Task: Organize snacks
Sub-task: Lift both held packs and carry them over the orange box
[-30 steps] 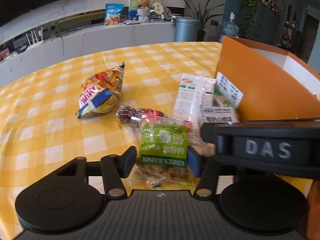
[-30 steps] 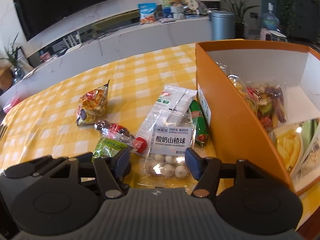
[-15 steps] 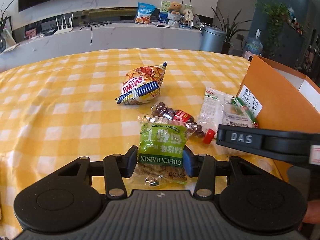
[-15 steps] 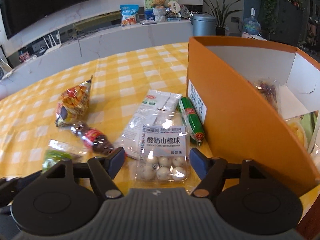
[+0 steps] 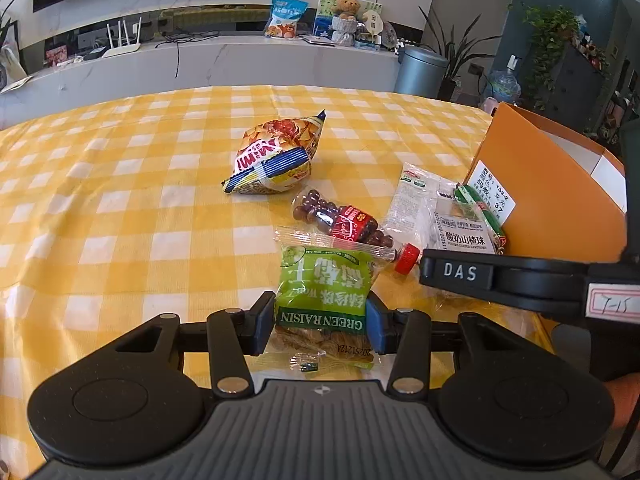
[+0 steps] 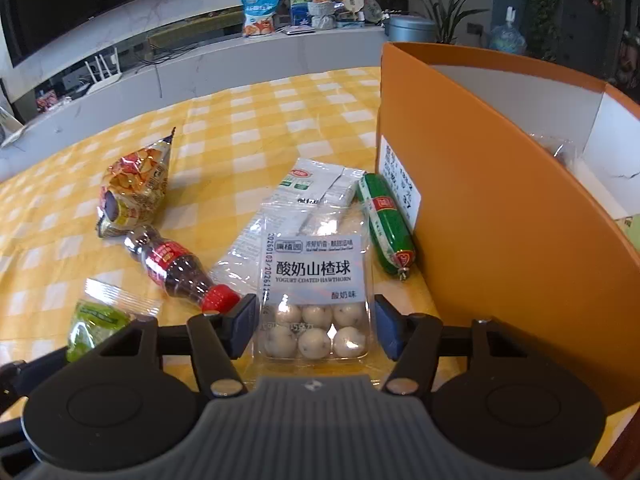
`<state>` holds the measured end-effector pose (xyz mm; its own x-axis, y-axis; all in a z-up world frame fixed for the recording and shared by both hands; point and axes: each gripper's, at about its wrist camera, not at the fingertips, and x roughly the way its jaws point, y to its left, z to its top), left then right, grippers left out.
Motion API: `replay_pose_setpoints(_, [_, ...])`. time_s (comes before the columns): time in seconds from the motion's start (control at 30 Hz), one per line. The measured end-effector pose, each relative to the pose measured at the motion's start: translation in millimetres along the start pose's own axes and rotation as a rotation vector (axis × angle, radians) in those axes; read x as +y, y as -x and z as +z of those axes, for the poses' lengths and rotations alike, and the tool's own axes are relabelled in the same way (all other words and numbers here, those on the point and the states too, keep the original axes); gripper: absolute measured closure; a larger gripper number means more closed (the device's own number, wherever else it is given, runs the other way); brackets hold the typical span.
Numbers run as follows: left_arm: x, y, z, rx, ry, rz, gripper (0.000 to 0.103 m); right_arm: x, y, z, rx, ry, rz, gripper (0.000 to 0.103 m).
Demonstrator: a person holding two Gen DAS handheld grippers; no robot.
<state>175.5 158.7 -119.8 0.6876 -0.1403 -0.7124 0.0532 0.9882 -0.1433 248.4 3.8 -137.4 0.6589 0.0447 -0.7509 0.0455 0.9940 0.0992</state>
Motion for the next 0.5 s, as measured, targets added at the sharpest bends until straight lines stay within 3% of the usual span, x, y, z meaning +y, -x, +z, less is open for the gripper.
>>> replay_pose_setpoints(0.17, [-5, 9, 0, -0.009, 0.002, 0.003, 0.051, -1, 11, 0, -0.017, 0.014, 0.022, 0.044])
replay_pose_setpoints(0.5, [-13, 41, 0, -0.039, 0.027, 0.033, 0.051, -2, 50, -1, -0.063, 0.047, 0.175, 0.045])
